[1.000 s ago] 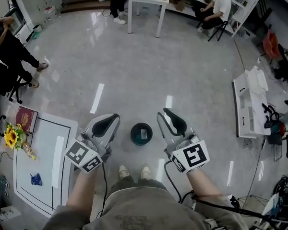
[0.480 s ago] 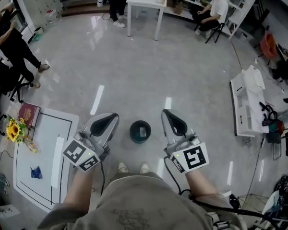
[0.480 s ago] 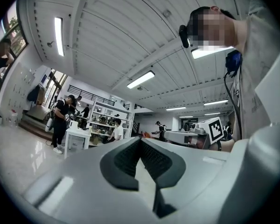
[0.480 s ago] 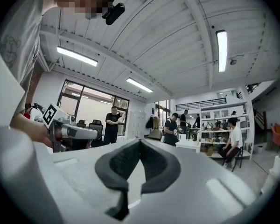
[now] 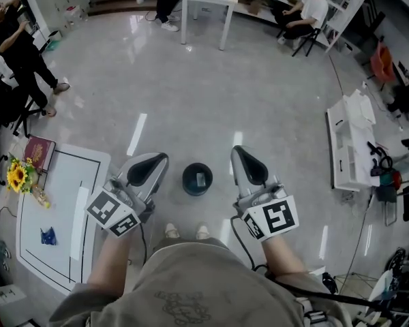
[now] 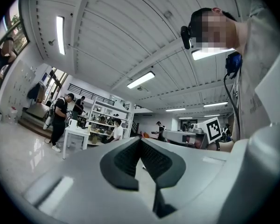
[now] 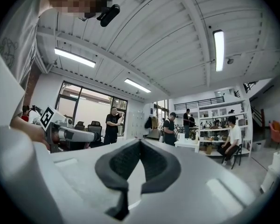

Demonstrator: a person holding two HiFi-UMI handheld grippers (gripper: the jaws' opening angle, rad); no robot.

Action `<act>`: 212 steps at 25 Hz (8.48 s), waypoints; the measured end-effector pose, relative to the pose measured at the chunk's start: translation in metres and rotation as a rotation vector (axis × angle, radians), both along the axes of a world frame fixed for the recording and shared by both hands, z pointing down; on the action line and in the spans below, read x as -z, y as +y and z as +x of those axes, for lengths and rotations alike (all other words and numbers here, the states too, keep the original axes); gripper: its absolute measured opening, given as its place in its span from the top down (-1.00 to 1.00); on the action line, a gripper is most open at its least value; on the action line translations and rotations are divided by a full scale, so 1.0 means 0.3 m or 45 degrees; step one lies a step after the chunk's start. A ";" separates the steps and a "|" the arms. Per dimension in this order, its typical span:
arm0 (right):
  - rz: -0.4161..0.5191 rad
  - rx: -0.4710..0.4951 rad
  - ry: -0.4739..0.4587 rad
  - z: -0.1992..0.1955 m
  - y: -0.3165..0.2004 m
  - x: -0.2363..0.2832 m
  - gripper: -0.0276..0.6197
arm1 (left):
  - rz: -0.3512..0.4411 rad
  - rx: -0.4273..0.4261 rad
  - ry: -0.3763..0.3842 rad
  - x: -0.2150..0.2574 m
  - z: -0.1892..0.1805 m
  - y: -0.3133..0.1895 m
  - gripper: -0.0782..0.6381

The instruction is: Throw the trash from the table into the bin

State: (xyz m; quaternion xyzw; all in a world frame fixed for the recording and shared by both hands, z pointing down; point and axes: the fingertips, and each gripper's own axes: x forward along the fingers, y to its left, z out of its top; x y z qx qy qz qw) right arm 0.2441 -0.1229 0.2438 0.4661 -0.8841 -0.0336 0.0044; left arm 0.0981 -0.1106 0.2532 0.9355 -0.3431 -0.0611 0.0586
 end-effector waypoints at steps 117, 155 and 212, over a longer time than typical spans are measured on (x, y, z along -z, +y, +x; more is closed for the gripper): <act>0.051 1.748 -0.024 -2.111 1.106 0.054 0.91 | 0.003 1.755 -0.057 -0.008 -1.715 1.626 0.79; -0.178 1.868 0.325 -2.503 1.086 -0.328 0.35 | -0.203 1.913 0.031 -0.271 -1.970 1.442 0.79; -0.421 1.626 1.146 -2.804 1.157 -1.402 0.85 | -0.753 1.769 0.312 -1.131 -2.248 1.392 0.79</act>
